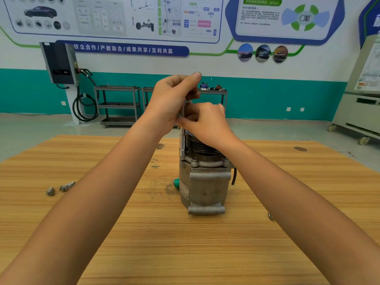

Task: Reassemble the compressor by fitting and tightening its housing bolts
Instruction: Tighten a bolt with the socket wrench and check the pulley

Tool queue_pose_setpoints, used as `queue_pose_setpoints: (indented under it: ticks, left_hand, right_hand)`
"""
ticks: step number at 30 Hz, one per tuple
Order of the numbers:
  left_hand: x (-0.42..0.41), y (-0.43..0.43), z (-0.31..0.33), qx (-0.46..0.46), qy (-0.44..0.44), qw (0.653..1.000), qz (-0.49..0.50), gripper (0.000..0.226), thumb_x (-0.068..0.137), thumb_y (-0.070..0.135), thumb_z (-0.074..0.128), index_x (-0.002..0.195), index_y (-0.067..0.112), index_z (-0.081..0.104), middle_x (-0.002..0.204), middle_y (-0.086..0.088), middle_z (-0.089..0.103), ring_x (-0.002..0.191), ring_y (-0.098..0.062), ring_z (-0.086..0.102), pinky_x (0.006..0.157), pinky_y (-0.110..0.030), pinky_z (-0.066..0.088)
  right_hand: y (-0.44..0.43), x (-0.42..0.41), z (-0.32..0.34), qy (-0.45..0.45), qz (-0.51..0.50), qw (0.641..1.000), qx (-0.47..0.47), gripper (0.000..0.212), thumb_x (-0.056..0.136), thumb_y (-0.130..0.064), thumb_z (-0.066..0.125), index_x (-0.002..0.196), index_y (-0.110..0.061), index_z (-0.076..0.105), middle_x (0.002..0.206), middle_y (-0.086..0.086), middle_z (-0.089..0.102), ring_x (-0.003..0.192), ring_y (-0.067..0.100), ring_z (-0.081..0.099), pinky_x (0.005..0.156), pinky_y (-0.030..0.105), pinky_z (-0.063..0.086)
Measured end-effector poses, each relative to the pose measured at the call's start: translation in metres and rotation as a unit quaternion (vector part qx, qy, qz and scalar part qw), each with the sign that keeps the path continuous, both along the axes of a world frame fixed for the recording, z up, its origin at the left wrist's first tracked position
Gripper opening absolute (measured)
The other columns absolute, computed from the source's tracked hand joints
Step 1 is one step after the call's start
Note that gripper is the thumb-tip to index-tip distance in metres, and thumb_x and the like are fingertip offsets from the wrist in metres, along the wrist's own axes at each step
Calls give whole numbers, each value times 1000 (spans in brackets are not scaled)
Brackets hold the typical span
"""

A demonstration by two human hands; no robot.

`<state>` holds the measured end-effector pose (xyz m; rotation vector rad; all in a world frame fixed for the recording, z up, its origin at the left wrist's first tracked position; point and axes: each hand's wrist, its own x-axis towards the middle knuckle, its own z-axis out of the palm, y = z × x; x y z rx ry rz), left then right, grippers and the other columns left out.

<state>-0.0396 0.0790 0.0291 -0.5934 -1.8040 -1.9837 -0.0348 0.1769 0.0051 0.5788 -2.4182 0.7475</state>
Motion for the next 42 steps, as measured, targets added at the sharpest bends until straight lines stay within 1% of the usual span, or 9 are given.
queue_pose_setpoints:
  ticks: [5, 10, 13, 18, 21, 24, 27, 35, 42]
  left_hand:
    - [3, 15, 5, 43, 8, 998, 46, 48, 92, 17, 48, 44, 20, 42, 42, 8, 34, 42, -9, 37, 47, -20, 32]
    - [-7, -3, 10, 117, -79, 967, -210, 54, 86, 26, 43, 34, 21, 34, 38, 6, 24, 39, -10, 25, 44, -22, 29]
    - [-12, -11, 12, 116, -107, 943, -293, 48, 78, 37, 44, 33, 20, 36, 37, 6, 25, 38, -8, 26, 44, -21, 29]
    - [-12, -8, 3, 117, -82, 966, -216, 47, 93, 45, 36, 65, 15, 59, 63, 2, 54, 67, -13, 57, 69, -29, 44]
    - [-10, -16, -1, 124, -29, 979, -161, 44, 97, 47, 27, 90, 16, 58, 91, 0, 60, 92, -15, 57, 80, -31, 43]
    - [-7, -32, -13, 161, -24, 982, -99, 40, 97, 49, 30, 96, 22, 59, 99, 5, 63, 98, -11, 62, 81, -34, 45]
    - [-6, -46, -48, 112, -44, 993, -15, 37, 99, 45, 29, 103, 24, 59, 105, 6, 64, 103, -10, 62, 84, -34, 46]
    - [-11, -48, -154, -130, -188, 965, 129, 20, 97, 37, 42, 105, 25, 56, 113, 3, 60, 105, -13, 56, 89, -36, 43]
    - [1, -28, -179, -157, -182, 968, 70, 8, 94, 27, 51, 98, 29, 58, 104, 6, 62, 105, -13, 56, 88, -31, 46]
  right_hand:
    - [3, 7, 8, -31, 25, 999, 24, 38, 90, -25, 55, 53, -26, 46, 53, -13, 49, 68, 12, 48, 107, 55, 23]
    - [12, 7, 11, -64, 22, 995, 72, 35, 90, -29, 55, 56, -22, 49, 54, -8, 47, 63, 8, 43, 104, 50, 26]
    - [9, 5, 8, -79, 32, 994, 63, 41, 90, -32, 57, 52, -22, 45, 53, -7, 42, 58, 6, 39, 82, 37, 23]
    - [3, 3, 3, -76, 27, 996, -23, 37, 92, -30, 56, 57, -19, 54, 55, -6, 49, 61, 8, 43, 79, 37, 24]
    - [-3, 13, 15, -26, 58, 989, -134, 28, 95, -25, 53, 81, -7, 68, 67, 1, 60, 66, 10, 51, 80, 32, 38]
    - [8, 29, 41, 15, 113, 940, -322, 22, 98, -21, 46, 81, -15, 59, 69, -2, 59, 59, 4, 57, 59, 18, 47]
    - [49, 43, 44, 35, 92, 912, -398, 25, 100, -23, 41, 81, -20, 56, 58, -9, 47, 41, 0, 44, 39, 14, 36]
    - [197, 31, -89, -198, -287, 907, -237, 30, 98, -25, 43, 86, -7, 63, 66, 4, 53, 55, 15, 44, 48, 28, 32]
    - [209, 6, -154, -295, -387, 873, -12, 37, 99, -30, 42, 76, -5, 55, 89, 14, 58, 83, 29, 54, 62, 28, 36]
